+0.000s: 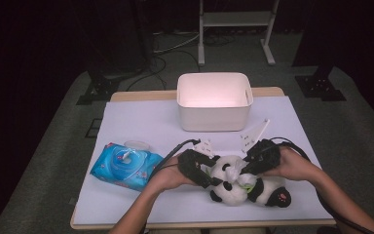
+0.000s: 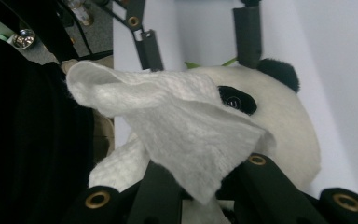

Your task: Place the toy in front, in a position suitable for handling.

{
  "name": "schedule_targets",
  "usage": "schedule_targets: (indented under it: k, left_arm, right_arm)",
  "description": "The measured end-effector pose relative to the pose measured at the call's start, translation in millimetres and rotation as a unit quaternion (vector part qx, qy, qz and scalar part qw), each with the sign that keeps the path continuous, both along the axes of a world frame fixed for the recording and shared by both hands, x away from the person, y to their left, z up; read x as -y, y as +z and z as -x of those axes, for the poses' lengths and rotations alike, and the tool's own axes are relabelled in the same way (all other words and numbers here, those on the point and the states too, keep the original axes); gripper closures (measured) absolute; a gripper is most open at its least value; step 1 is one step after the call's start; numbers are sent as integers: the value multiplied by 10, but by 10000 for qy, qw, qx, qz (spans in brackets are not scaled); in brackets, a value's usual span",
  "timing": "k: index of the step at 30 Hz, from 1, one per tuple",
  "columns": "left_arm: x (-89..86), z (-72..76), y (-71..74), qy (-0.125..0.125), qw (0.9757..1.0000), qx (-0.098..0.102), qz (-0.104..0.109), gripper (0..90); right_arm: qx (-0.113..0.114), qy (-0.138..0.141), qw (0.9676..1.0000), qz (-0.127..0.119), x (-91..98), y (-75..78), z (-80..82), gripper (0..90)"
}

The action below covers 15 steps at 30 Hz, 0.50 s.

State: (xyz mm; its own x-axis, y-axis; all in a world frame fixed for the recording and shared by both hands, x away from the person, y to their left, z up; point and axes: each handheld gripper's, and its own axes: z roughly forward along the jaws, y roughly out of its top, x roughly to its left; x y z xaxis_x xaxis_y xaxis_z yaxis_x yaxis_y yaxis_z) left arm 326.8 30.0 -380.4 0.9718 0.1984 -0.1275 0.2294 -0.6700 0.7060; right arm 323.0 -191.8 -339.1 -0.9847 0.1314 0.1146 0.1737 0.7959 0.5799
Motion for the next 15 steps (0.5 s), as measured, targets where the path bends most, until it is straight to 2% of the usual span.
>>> schedule_targets:
  k: [8, 15]
  left_arm:
    - [45, 5, -47, -164, 9998, -75, 15, 319]
    - [87, 33, -59, -172, 9998, 38, -132, 297]
  right_arm:
    - [42, 97, 9999, -134, 13, -19, 95, 827]
    - [148, 46, 9998, -130, 24, 59, 27, 826]
